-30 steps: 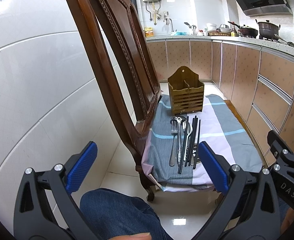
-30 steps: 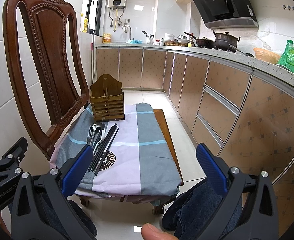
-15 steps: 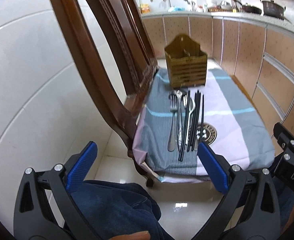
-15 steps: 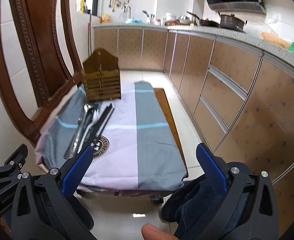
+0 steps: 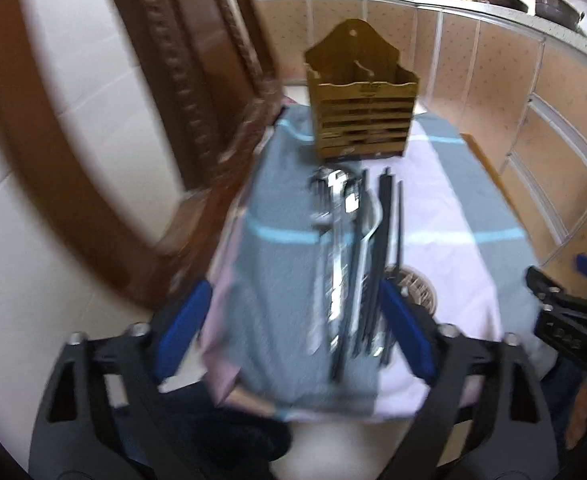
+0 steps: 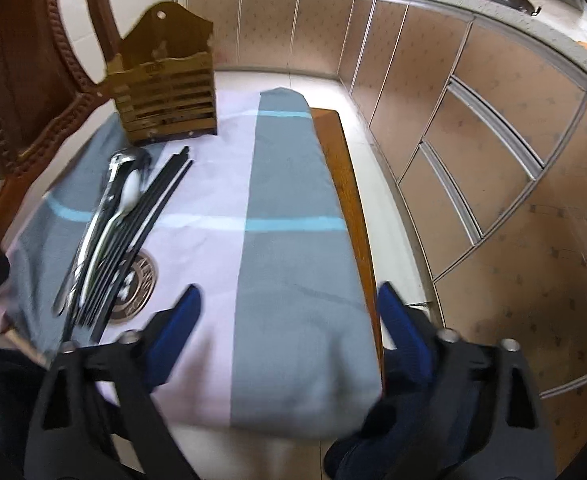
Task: Organize utensils
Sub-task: 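Move the left gripper down toward the steel utensils on the cloth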
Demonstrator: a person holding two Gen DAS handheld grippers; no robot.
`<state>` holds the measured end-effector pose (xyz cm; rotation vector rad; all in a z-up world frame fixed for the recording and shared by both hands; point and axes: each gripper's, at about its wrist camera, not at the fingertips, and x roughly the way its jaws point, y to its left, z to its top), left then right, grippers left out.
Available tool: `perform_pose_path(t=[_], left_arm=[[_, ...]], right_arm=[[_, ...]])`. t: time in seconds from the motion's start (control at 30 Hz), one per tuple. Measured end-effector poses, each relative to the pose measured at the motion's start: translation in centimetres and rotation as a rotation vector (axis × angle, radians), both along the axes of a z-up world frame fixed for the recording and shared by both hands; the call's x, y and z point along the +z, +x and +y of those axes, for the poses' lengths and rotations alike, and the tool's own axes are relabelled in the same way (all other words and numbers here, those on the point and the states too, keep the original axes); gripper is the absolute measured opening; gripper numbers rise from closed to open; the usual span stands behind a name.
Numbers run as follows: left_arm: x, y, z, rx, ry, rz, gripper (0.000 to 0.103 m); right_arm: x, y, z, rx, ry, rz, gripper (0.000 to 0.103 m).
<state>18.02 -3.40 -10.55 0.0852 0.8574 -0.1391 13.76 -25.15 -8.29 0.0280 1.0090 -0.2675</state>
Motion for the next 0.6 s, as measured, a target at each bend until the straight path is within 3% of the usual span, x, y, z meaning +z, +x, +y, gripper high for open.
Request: perform_pose_path(t=[0.07, 0.1, 0.2, 0.3, 0.4, 0.5, 0.6], left_arm=[[0.2, 2.5, -0.4, -0.044, -0.059, 0.021, 0.072], [0.2, 4.2, -0.8, -0.057, -0.05, 0.026, 0.071], [-0.4, 8.7, -2.9, -0.111, 0.014, 0.038, 0.071], [-2.4, 13.2, -4.5, -0.148, 0.043, 0.105, 0.072], [-5.0, 16.6, -5.2, -0.118, 0.085, 0.163, 0.074], [-7.1, 19.2, -5.5, -0.099, 0.067, 0.242, 0.075], [-7.6, 20.7, -6.3, -0.088, 0.084, 0.248, 0.084]], right_arm=[[-0.4, 2.2, -0.5, 0.018, 0.032, 0.016, 0.052], [-0.4, 3.3, -0.6, 0.026, 0.037, 0.025, 0.047], [-0.3, 7.0, -0.8, 0.047, 0.017, 0.019, 0.046], [-0.3, 9.4, -1.0, 0.06, 0.002, 0.026, 0.046], [-1.4, 11.4, -1.1, 0.079, 0.037, 0.065, 0.048], [-3.1, 12.4, -1.0, 0.083, 0.047, 0.1, 0.049], [-4.4, 12.5, -0.8, 0.094, 0.046, 0.124, 0.049]])
